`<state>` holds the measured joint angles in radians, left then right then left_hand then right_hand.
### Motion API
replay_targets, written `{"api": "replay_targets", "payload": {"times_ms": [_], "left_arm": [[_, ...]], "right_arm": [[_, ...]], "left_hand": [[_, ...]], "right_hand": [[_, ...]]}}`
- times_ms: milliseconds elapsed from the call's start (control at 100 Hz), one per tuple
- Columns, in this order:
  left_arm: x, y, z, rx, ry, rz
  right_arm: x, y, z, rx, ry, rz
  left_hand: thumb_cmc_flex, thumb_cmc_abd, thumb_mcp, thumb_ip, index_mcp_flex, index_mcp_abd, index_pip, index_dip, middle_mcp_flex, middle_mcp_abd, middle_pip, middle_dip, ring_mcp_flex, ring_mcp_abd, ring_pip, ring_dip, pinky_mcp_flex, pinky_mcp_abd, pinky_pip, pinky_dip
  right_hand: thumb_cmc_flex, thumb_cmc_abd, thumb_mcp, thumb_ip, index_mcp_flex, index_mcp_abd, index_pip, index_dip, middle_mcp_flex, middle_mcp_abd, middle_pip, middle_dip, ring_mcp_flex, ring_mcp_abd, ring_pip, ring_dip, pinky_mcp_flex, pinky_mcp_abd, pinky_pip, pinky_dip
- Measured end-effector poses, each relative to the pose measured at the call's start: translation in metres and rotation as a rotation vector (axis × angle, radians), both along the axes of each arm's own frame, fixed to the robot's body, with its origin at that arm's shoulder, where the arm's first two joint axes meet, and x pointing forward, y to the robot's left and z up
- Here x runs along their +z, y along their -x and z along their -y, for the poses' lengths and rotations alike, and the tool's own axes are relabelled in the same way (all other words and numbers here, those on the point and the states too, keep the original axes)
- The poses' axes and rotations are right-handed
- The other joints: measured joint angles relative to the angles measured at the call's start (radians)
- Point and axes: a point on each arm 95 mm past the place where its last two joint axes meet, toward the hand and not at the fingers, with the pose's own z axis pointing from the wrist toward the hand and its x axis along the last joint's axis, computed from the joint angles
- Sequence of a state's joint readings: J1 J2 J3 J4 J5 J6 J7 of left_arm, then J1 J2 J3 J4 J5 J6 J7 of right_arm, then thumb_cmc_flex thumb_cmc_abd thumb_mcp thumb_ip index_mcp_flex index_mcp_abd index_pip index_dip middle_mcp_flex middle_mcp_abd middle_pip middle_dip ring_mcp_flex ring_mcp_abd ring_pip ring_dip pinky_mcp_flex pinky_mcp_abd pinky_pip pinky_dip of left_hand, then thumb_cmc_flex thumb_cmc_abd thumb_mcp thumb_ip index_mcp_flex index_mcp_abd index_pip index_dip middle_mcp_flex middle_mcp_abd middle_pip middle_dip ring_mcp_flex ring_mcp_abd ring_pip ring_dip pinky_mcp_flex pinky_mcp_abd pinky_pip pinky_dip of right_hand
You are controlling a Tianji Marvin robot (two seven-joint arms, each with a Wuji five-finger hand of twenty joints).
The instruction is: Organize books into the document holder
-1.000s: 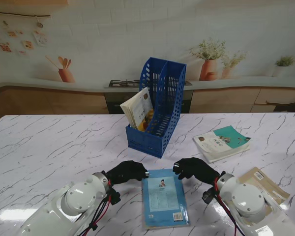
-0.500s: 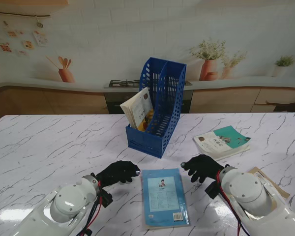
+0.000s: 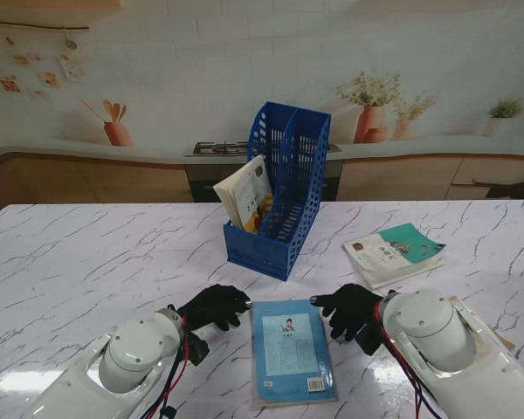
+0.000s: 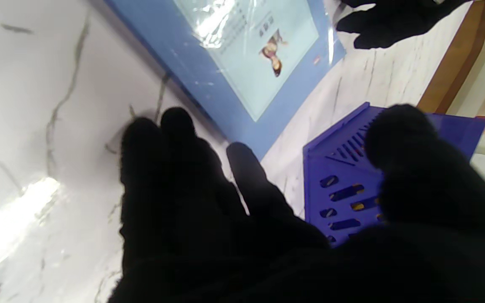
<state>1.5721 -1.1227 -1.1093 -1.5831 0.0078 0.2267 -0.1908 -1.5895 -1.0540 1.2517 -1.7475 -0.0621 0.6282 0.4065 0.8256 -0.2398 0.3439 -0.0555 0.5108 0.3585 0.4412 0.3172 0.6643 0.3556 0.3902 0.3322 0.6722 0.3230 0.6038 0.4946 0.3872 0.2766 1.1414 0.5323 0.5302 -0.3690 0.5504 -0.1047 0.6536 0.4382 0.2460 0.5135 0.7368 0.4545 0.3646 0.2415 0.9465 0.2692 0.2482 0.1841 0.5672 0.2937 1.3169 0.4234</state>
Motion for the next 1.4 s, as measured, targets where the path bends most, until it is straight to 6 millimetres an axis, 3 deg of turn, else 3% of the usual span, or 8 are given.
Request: {"api": "replay_targets", "payload": {"times_ms": [90, 250, 560, 850, 910, 1090, 1400], "left_arm": [[-0.001, 0.000, 0.002, 0.003, 0.019, -0.023], [-0.002, -0.001, 0.003, 0.019, 0.016, -0.050], [-0.004, -0.003, 0.012, 0.039, 0.040, -0.094], [-0.006, -0.011, 0.015, 0.053, 0.052, -0.112], [-0.006, -0.011, 0.015, 0.062, 0.056, -0.117], [-0.007, -0.010, 0.018, 0.076, 0.070, -0.128], [-0.007, -0.008, 0.018, 0.082, 0.088, -0.145]], "right_arm": [[-0.001, -0.001, -0.003, 0.001, 0.013, 0.003], [-0.002, -0.004, -0.009, -0.037, 0.029, -0.015], [-0.005, -0.007, -0.019, -0.078, -0.032, -0.057], [-0.009, -0.009, -0.023, -0.147, -0.051, -0.041], [-0.009, -0.008, -0.023, -0.149, -0.055, -0.036], [-0.009, -0.006, -0.022, -0.137, -0.056, -0.038], [-0.011, -0.007, -0.023, -0.137, -0.051, -0.039]], "left_hand": [[0.000, 0.000, 0.000, 0.000, -0.002, 0.002, -0.003, -0.002, 0.000, 0.001, 0.001, 0.000, 0.000, 0.001, 0.004, -0.001, 0.011, 0.000, 0.032, 0.000], [0.000, 0.000, 0.008, 0.000, -0.015, 0.024, -0.027, -0.011, -0.032, 0.025, 0.012, 0.000, 0.000, -0.006, 0.034, 0.000, 0.019, -0.019, 0.081, 0.000], [0.001, -0.025, 0.071, 0.000, -0.044, 0.048, -0.054, -0.026, -0.071, 0.005, 0.065, 0.012, 0.001, -0.012, 0.058, -0.016, 0.081, -0.029, 0.094, -0.016], [0.002, -0.037, 0.116, 0.000, -0.042, 0.049, -0.055, -0.026, -0.072, 0.038, 0.163, 0.073, 0.041, -0.013, 0.068, -0.022, 0.162, -0.031, 0.050, -0.030], [0.002, -0.037, 0.122, 0.000, -0.042, 0.050, -0.055, -0.026, -0.072, 0.040, 0.170, 0.078, 0.049, -0.013, 0.068, -0.022, 0.182, -0.036, 0.031, -0.042], [0.002, -0.037, 0.125, 0.000, -0.042, 0.050, -0.057, -0.026, -0.086, 0.036, 0.170, 0.078, 0.050, -0.013, 0.067, -0.022, 0.212, -0.036, 0.019, -0.065], [0.002, -0.037, 0.134, 0.000, -0.044, 0.050, -0.064, -0.032, -0.120, 0.026, 0.163, 0.078, 0.050, -0.011, 0.050, -0.021, 0.213, -0.043, 0.018, -0.095]], "right_hand": [[0.000, 0.013, -0.002, 0.000, -0.014, 0.013, -0.008, -0.004, -0.023, 0.016, -0.011, -0.003, -0.023, 0.012, -0.017, -0.011, -0.018, 0.008, -0.011, -0.006], [0.008, 0.027, -0.012, 0.000, -0.037, 0.036, -0.040, -0.015, -0.055, 0.018, 0.047, 0.014, -0.032, 0.021, -0.016, -0.011, -0.036, 0.023, -0.024, -0.013], [0.025, 0.027, 0.003, 0.000, -0.082, 0.071, -0.065, -0.029, -0.128, 0.024, 0.132, 0.042, -0.053, 0.033, 0.001, -0.005, -0.046, 0.025, -0.049, -0.021], [0.025, 0.026, 0.075, 0.000, -0.095, 0.084, -0.002, -0.007, -0.163, 0.040, 0.199, 0.067, -0.039, 0.121, 0.079, 0.044, -0.057, 0.139, -0.074, -0.046], [0.025, 0.026, 0.076, 0.000, -0.151, 0.083, -0.068, -0.024, -0.181, 0.036, 0.205, 0.068, -0.040, 0.124, 0.079, 0.044, -0.073, 0.139, -0.082, -0.048], [0.025, 0.026, 0.076, 0.000, -0.234, 0.084, -0.121, -0.026, -0.228, 0.022, 0.223, 0.080, -0.050, 0.120, 0.079, 0.044, -0.077, 0.139, -0.082, -0.048], [0.025, 0.026, 0.103, 0.000, -0.234, 0.086, -0.128, -0.026, -0.242, 0.023, 0.280, 0.107, -0.051, 0.127, 0.129, 0.060, -0.068, 0.141, -0.082, -0.048]]}}
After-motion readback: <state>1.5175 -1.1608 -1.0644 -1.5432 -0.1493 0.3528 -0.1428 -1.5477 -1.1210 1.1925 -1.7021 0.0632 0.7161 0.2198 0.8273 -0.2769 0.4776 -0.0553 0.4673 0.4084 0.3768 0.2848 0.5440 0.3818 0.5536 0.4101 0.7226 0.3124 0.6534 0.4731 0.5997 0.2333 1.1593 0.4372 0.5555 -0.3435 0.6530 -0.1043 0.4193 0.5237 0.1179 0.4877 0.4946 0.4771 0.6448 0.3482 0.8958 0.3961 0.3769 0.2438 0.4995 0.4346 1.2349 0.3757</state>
